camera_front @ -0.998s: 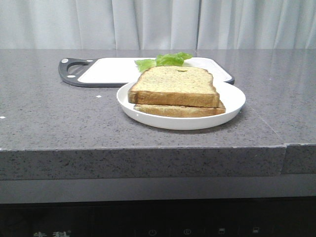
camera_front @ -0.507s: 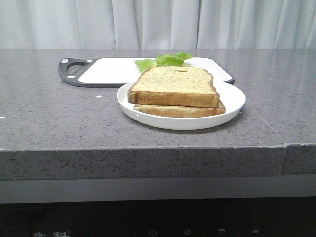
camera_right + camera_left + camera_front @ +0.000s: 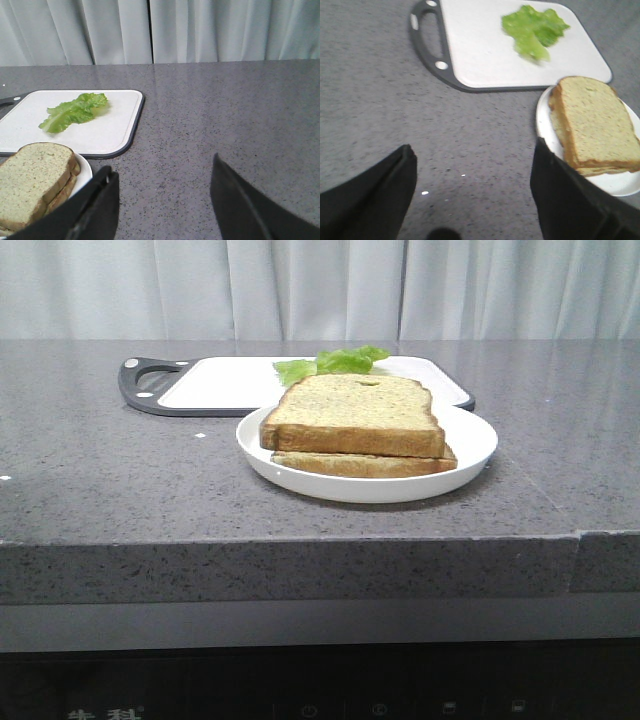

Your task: Left arm grabs bread, right arm adds lettuce

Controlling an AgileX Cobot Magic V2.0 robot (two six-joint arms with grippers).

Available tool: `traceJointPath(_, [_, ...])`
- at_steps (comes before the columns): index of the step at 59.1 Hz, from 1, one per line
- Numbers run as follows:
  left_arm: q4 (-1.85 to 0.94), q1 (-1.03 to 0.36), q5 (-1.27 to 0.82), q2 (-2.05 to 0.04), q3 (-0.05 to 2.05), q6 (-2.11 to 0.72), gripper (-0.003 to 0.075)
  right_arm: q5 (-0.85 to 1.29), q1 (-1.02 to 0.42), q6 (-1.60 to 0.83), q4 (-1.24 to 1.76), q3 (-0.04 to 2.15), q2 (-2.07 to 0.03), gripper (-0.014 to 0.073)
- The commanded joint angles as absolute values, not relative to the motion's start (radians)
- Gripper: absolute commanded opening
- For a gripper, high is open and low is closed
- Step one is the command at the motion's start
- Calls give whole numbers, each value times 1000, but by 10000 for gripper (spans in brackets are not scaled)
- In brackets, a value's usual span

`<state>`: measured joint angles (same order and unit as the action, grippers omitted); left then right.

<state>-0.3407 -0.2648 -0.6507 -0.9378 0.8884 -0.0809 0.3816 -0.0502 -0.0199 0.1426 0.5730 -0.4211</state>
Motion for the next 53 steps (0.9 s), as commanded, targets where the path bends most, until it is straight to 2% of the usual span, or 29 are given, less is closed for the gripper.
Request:
traceJointPath(1, [-375, -352, -612, -1043, 983, -86, 472, 310, -46, -21, 134, 611, -434, 433])
traceJointPath(12, [-375, -514, -605, -1279, 1112, -86, 472, 311, -46, -21, 134, 611, -434, 433])
traceJointPath(22, [-375, -603, -596, -1470, 1236, -86, 472, 313, -46, -21, 134, 611, -434, 433])
traceJointPath(33, [-376, -624, -598, -1594, 1327, -86, 472, 314, -46, -21, 134, 611, -434, 433])
traceJointPath(53, [-394, -624, -590, -1667, 1347, -86, 472, 316, -46, -21, 134, 611, -434, 433])
